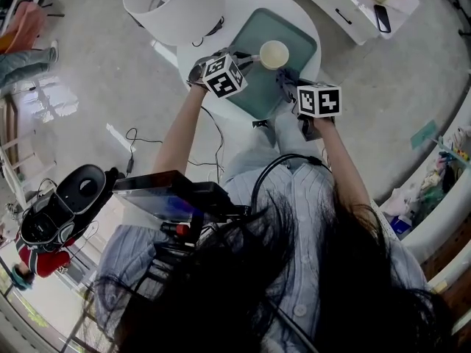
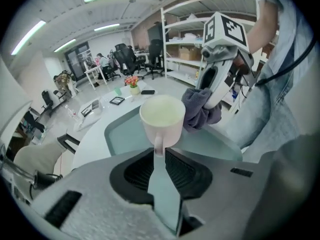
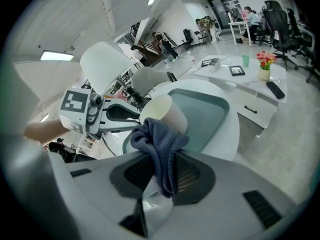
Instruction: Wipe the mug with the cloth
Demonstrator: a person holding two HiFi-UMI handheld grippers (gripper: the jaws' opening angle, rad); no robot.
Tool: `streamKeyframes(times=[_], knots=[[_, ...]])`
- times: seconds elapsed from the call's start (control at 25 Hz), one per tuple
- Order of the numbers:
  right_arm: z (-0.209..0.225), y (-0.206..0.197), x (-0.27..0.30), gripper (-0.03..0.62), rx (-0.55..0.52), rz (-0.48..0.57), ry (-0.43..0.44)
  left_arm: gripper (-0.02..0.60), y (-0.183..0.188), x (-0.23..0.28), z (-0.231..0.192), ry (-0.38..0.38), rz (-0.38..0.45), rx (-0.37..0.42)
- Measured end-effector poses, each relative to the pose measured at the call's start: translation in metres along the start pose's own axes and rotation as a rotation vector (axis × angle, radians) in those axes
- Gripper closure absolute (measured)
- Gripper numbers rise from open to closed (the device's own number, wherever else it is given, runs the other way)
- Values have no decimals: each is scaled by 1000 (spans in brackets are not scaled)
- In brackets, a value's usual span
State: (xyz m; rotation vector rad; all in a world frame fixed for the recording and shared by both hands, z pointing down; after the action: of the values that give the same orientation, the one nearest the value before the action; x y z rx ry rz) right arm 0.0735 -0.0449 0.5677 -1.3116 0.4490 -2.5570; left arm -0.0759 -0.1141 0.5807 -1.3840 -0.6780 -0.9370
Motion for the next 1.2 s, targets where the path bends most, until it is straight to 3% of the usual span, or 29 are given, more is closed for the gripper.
streamKeyframes(times=[0.12,0.32,0.4,0.52,0.72,1.08,1.2], knots=[[2,0,-2,496,-9,-11,-4,518,13,-15,6,35,46,-61],[7,-1,-3,496,-9,-11,2,496,47,-21,25,63,53,-11],[10,0,-5,496,-7,-13,-3,453,57,-16,35,33,32,-5],[12,1,-5,496,-9,-12,-3,448,64,-3,41,17,-16,5],[14,4,-6,496,-13,-7,10,448,74,10,38,54,-54,-7],[16,10,-5,496,-18,-2,27,453,75,28,41,114,-145,48],[15,12,-2,496,-35,-8,28,497,74,26,38,124,-149,65]])
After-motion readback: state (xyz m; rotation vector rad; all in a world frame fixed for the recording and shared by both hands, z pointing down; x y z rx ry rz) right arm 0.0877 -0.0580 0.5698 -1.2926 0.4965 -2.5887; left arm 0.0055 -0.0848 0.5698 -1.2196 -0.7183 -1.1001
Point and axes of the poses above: the fingertips, and each gripper's own axes: x forward along the fingers, z to its right, y out of its top, the point moved 5 cm from there along -x, backward along the fingers, and after that the axes turned 5 degrees about x, right-handed, at the moved point
